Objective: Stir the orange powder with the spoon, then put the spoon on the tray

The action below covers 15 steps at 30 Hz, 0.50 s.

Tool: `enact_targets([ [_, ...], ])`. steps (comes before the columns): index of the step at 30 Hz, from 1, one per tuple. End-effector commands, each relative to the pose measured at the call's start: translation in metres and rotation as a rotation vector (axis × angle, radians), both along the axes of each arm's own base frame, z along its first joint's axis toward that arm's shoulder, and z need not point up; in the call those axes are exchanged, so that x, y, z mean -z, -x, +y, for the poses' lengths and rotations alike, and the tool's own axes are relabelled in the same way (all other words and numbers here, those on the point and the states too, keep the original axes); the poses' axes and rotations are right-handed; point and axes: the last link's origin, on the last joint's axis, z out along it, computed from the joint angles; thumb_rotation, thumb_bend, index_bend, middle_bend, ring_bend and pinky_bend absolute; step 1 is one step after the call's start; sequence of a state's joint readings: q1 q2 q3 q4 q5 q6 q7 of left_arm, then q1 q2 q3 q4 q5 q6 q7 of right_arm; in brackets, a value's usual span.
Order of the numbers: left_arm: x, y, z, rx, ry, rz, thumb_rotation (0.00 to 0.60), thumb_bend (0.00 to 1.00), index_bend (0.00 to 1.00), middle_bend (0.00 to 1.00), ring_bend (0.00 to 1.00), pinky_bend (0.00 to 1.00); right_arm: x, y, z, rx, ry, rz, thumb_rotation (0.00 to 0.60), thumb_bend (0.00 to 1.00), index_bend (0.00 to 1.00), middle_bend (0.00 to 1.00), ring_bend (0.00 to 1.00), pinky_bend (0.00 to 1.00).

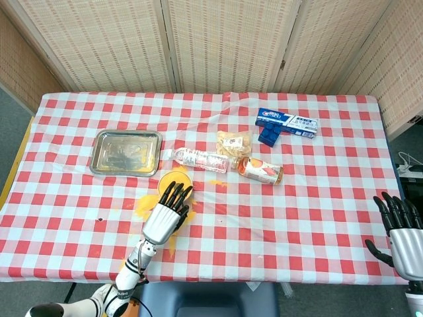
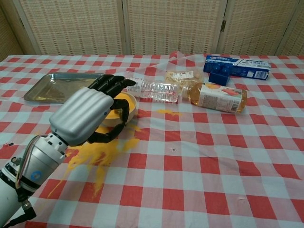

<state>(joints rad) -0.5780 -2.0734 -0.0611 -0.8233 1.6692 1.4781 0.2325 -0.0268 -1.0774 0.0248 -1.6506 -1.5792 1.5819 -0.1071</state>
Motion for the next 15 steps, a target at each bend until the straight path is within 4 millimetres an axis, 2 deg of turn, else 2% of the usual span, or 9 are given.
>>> enact_targets([
  [1, 0.0009, -0.0011, -0.0007, 0.003, 0.001, -0.002, 0.600, 0.44, 0.55, 0.08, 0.00, 0.05, 0.0001, -0.0001, 0.0000, -0.001, -0.001, 0.000, 0.600, 0.13, 0.00, 0.00, 0.00, 0.00],
  [11, 0.0021, -0.0026, 0.0007, -0.002, 0.007, -0.015, 0.600, 0.44, 0.56, 0.09, 0.00, 0.05, -0.0005, -0.0002, 0.0005, -0.001, 0.000, -0.001, 0.600, 0.13, 0.00, 0.00, 0.00, 0.00],
  [15, 0.0007, -0.0046, 0.0007, 0.005, 0.004, -0.049, 0.600, 0.45, 0.62, 0.11, 0.00, 0.05, -0.0004, -0.0003, 0.0004, -0.001, -0.001, -0.001, 0.600, 0.13, 0.00, 0.00, 0.00, 0.00],
])
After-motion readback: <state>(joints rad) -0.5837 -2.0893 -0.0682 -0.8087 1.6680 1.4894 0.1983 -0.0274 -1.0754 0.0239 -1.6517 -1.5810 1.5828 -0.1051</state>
